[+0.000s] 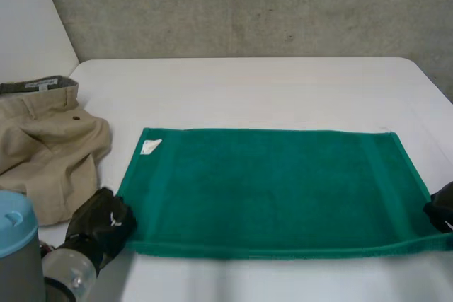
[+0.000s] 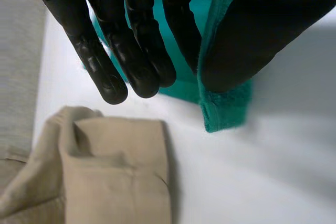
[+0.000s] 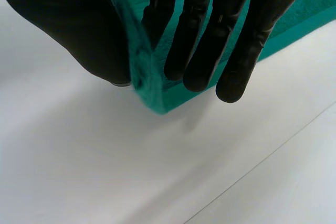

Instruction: Fold the laundry.

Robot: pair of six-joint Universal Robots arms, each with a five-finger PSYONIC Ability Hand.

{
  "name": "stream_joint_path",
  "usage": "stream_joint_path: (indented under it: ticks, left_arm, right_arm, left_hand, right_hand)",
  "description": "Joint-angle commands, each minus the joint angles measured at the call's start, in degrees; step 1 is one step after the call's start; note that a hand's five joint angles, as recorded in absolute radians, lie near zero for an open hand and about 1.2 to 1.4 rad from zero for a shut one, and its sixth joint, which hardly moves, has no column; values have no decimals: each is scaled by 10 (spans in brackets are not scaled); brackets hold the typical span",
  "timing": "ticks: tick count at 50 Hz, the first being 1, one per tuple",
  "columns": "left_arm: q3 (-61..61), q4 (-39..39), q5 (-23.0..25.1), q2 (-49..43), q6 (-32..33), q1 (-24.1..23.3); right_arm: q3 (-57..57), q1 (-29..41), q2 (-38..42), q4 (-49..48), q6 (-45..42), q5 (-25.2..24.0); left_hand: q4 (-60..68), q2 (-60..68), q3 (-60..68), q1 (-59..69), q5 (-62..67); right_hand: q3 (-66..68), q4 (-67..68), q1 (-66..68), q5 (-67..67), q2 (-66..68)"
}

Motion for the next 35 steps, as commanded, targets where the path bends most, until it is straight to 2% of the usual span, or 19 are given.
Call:
stream_joint_path:
  ticks: [1, 5, 14, 20, 31, 32, 33, 34, 35]
  left_arm:
    - [110, 127, -6, -117, -49, -17]
    - [188, 166, -8, -202, -51, -19]
    - [400, 227, -78, -385, -52, -18]
    - [501, 229, -80, -452, -49, -15]
    - [631, 229, -80, -540, -48, -16]
    - [637, 229, -80, -548, -48, -16]
    - [638, 229, -80, -550, -49, -17]
    - [638, 229, -80, -552, -50, -19]
    - [636, 229, -81, -552, -50, -19]
  right_arm:
    - [-43, 69, 43, -130, 115, -1]
    - [-97, 106, 87, -198, 177, 7]
    - [-201, 151, 183, -318, 221, 60]
    - [-272, 170, 253, -368, 221, 95]
    - [-398, 200, 361, -385, 224, 141]
    - [-413, 206, 372, -385, 230, 149]
    - [-419, 208, 377, -385, 234, 154]
    - [-423, 209, 378, -385, 240, 158]
    - [-426, 211, 378, -383, 246, 163]
  left_hand:
    - [111, 113, 116, 140, 145]
    - [111, 113, 116, 140, 145]
    - [111, 113, 116, 140, 145]
    - [111, 113, 116, 140, 145]
    - [111, 113, 116, 140, 145]
    - [98, 100, 103, 127, 132]
    - [-74, -72, -69, -45, -40]
    - [-324, -321, -319, -294, -290]
    - [-561, -559, -556, -532, -527]
  right_hand:
    - [122, 118, 233, 127, 124]
    - [122, 118, 233, 127, 124]
    - [122, 118, 233, 127, 124]
    - [122, 118, 233, 127, 124]
    - [122, 118, 233, 127, 124]
    - [53, 48, 164, 58, 55]
    - [-236, -241, -125, -231, -234]
    - [-560, -565, -449, -555, -558]
    - [-578, -582, -467, -573, -576]
